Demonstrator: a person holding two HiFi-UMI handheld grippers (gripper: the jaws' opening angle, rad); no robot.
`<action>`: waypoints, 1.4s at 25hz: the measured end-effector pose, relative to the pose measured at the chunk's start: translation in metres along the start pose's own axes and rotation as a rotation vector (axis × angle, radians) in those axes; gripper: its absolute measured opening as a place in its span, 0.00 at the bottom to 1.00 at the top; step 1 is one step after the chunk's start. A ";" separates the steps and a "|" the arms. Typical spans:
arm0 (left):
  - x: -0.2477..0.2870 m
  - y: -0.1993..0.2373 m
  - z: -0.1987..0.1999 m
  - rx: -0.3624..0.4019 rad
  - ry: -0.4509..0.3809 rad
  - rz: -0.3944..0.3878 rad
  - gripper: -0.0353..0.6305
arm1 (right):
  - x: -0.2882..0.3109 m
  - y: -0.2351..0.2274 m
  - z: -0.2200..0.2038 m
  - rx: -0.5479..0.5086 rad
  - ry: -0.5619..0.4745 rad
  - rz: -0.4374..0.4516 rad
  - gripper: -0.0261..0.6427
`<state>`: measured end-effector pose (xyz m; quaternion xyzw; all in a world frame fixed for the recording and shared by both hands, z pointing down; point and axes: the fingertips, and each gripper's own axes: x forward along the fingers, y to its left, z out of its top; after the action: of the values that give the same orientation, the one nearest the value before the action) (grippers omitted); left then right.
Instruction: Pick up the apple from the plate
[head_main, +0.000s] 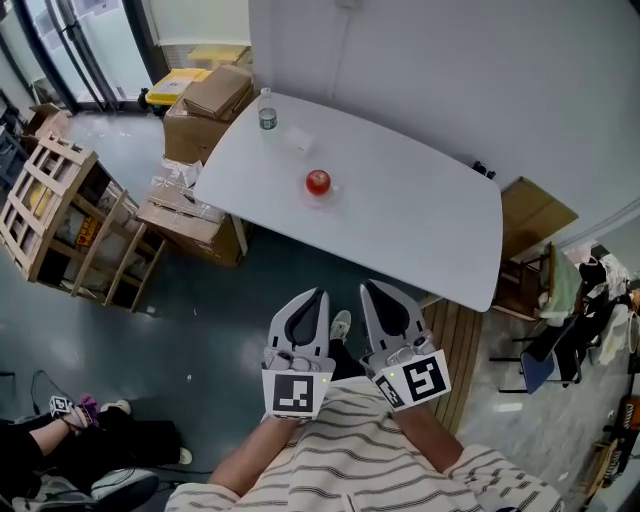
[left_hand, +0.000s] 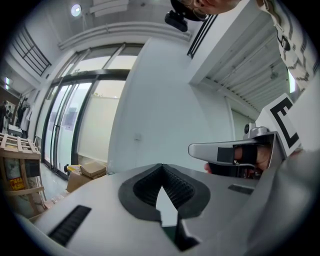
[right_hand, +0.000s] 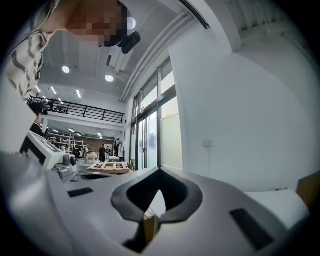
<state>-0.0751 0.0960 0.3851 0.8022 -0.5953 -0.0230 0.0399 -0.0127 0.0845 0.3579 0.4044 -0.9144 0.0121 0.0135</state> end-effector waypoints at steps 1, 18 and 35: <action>0.007 0.001 0.001 0.001 -0.001 0.007 0.06 | 0.004 -0.006 -0.001 0.003 -0.003 0.002 0.06; 0.158 0.025 -0.002 0.058 0.027 0.106 0.06 | 0.103 -0.130 0.003 0.015 -0.033 0.103 0.06; 0.251 0.040 -0.010 0.068 0.046 0.095 0.06 | 0.168 -0.193 -0.005 0.036 -0.012 0.121 0.06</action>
<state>-0.0399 -0.1550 0.4015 0.7744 -0.6319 0.0179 0.0273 0.0169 -0.1693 0.3712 0.3487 -0.9368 0.0268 0.0002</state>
